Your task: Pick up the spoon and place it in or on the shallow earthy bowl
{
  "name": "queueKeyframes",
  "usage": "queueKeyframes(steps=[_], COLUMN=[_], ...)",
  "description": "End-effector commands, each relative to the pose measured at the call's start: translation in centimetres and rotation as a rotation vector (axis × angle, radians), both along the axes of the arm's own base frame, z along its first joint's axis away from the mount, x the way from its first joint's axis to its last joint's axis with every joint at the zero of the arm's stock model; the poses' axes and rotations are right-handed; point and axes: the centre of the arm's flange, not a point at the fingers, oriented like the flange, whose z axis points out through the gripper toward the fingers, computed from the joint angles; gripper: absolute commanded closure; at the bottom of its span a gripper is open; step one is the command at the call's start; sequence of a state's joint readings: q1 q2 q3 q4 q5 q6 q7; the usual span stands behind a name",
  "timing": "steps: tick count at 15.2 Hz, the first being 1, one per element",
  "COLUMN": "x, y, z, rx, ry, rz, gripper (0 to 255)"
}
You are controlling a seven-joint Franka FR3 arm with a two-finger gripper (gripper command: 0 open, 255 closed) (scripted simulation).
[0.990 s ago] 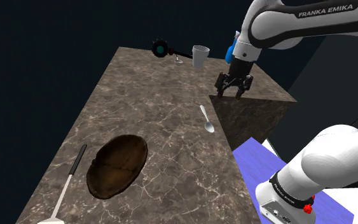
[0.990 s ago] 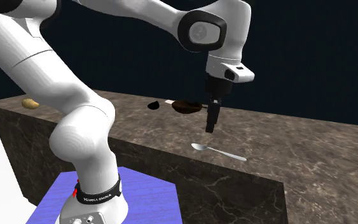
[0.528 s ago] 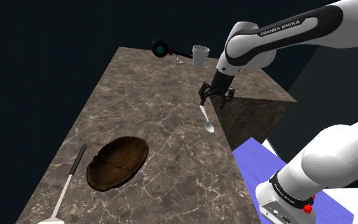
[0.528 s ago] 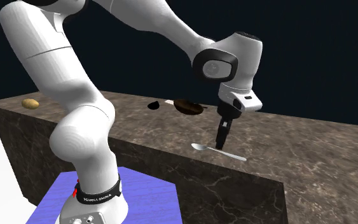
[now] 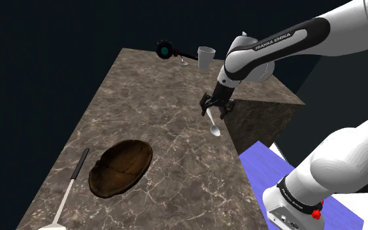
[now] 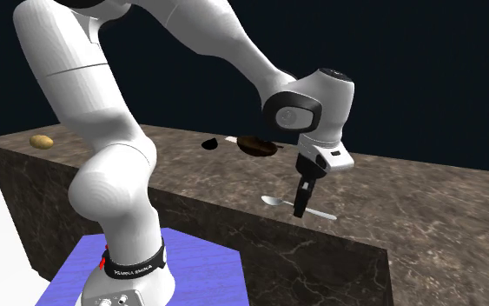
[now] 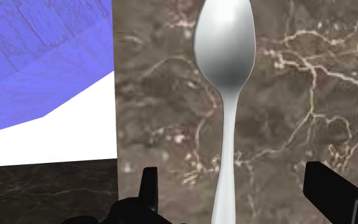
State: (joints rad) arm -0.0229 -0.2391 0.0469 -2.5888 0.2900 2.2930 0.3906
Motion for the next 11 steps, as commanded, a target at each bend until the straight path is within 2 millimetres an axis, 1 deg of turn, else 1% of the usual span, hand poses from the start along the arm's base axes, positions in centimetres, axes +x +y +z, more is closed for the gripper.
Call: queueKeyframes(steps=[1,7,8,11], x=[-0.03,-0.03,-0.03,0.0], y=[0.06,0.06,0.06,0.06], z=[-0.45,-0.45,-0.45,-0.46], rx=[0.0,0.0,0.0,0.0], ry=[-0.001,-0.001,-0.001,-0.001], rz=[0.0,0.0,0.0,0.0], gripper=[0,0,255,255])
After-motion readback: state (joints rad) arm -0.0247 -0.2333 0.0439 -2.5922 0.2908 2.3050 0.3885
